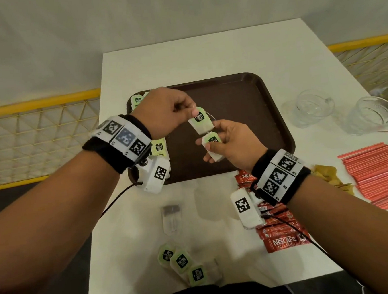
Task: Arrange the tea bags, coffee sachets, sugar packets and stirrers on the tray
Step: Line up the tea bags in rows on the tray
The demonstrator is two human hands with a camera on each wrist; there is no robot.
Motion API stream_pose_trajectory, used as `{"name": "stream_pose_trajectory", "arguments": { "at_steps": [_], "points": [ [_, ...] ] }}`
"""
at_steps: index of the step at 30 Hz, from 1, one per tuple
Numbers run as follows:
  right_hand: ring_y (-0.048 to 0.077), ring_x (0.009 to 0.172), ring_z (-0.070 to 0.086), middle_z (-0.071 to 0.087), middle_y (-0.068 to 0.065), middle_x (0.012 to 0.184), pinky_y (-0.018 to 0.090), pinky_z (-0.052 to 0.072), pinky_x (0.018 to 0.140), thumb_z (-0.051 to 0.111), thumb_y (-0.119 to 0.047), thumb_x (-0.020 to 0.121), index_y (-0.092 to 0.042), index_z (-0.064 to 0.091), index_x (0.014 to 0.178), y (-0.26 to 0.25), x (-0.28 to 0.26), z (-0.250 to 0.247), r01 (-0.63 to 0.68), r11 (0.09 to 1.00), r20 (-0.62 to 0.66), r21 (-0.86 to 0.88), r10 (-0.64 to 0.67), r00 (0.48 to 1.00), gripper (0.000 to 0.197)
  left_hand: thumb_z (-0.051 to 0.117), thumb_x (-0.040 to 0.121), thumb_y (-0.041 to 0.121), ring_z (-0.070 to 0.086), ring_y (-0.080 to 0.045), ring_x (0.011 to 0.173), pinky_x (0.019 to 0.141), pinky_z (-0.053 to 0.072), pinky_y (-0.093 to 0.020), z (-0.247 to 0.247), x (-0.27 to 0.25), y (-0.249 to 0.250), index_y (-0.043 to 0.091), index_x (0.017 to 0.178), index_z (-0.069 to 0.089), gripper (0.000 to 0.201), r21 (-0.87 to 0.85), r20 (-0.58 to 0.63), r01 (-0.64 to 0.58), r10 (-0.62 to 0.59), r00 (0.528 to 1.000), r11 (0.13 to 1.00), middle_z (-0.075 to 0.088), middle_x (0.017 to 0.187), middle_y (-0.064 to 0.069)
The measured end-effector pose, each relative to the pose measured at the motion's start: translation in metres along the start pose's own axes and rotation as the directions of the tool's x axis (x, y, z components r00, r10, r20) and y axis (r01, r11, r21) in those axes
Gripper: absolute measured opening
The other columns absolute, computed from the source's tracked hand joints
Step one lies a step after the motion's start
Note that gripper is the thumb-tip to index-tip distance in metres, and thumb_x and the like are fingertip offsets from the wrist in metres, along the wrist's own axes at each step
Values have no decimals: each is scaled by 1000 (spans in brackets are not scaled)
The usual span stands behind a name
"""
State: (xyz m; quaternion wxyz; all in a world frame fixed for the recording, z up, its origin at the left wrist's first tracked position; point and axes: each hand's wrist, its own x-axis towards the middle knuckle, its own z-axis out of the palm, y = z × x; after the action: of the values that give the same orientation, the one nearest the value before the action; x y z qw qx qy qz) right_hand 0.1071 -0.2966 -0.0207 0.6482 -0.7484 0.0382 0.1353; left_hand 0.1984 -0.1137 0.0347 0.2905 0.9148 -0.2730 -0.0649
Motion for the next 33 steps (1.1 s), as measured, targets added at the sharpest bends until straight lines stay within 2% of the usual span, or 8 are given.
{"name": "stream_pose_trajectory", "arguments": {
  "at_steps": [2, 6, 11, 13, 16, 19, 25, 33],
  "points": [
    [26, 75, 75, 76, 4, 101, 32, 62, 65, 63, -7, 93, -10, 54, 125, 1, 0, 0, -17, 1000, -1, -18, 17, 1000, 33, 69, 88, 32, 49, 7, 54, 54, 32, -6, -8, 1, -5, 27, 89, 70, 6, 3, -66, 34, -33, 997, 999, 55, 63, 16],
    [26, 66, 72, 77, 1, 97, 32, 60, 56, 59, -19, 98, -12, 59, 116, 1, -3, 0, -22, 999, -21, -38, 21, 1000, 19, 69, 88, 31, 54, -7, 73, 71, 40, -23, -21, 11, -23, 25, 89, 70, 7, 161, -104, 104, -88, 991, 982, 61, 77, 9],
    [18, 45, 51, 76, 6, 91, 23, 43, 40, 54, -31, 100, -11, 63, 108, 1, -6, -2, 54, 995, -42, -84, -57, 997, 23, 68, 88, 32, 60, -15, 84, 75, 44, -28, -10, 28, -45, 20, 92, 72, 13, 373, 185, 108, -187, 965, 922, 67, 87, 5],
    [14, 43, 47, 74, 11, 87, 22, 41, 40, 53, -33, 100, -9, 64, 106, 1, -7, -3, 46, 997, -59, -61, -50, 997, 27, 68, 88, 32, 61, -15, 86, 79, 46, -29, -1, 38, -52, 19, 94, 72, 15, 409, 246, 108, -223, 943, 906, 69, 90, 3],
    [9, 44, 48, 70, 15, 84, 23, 43, 44, 51, -35, 100, -9, 62, 109, 5, -9, -4, 15, 998, -67, -62, -19, 998, 29, 69, 87, 30, 62, -17, 88, 81, 49, -32, 5, 52, -61, 18, 93, 74, 14, 426, 163, 175, -266, 950, 888, 70, 93, 2],
    [7, 50, 50, 68, 10, 83, 24, 45, 51, 48, -34, 102, -11, 60, 115, 10, -10, -5, -8, 997, -85, -83, 1, 996, 29, 70, 86, 28, 63, -20, 91, 79, 49, -32, 8, 64, -69, 18, 90, 75, 12, 453, 116, 209, -290, 950, 867, 71, 96, 0],
    [9, 57, 52, 67, 7, 87, 22, 46, 54, 47, -16, 103, -12, 60, 118, 13, -14, -8, -56, 997, -108, -62, 49, 993, 21, 76, 78, 26, 62, -19, 88, 76, 49, -31, 17, 74, -75, 23, 86, 69, 11, 435, 68, 276, -337, 939, 857, 69, 90, 4],
    [6, 58, 57, 63, 0, 73, 22, 53, 60, 47, -11, 102, -10, 63, 117, 10, -12, -4, -15, 988, -97, -153, 0, 995, 22, 68, 86, 20, 60, -23, 106, 92, 49, -36, 27, 74, -69, 23, 96, 71, 11, 488, 187, 228, -356, 916, 843, 68, 109, 2]
  ]
}}
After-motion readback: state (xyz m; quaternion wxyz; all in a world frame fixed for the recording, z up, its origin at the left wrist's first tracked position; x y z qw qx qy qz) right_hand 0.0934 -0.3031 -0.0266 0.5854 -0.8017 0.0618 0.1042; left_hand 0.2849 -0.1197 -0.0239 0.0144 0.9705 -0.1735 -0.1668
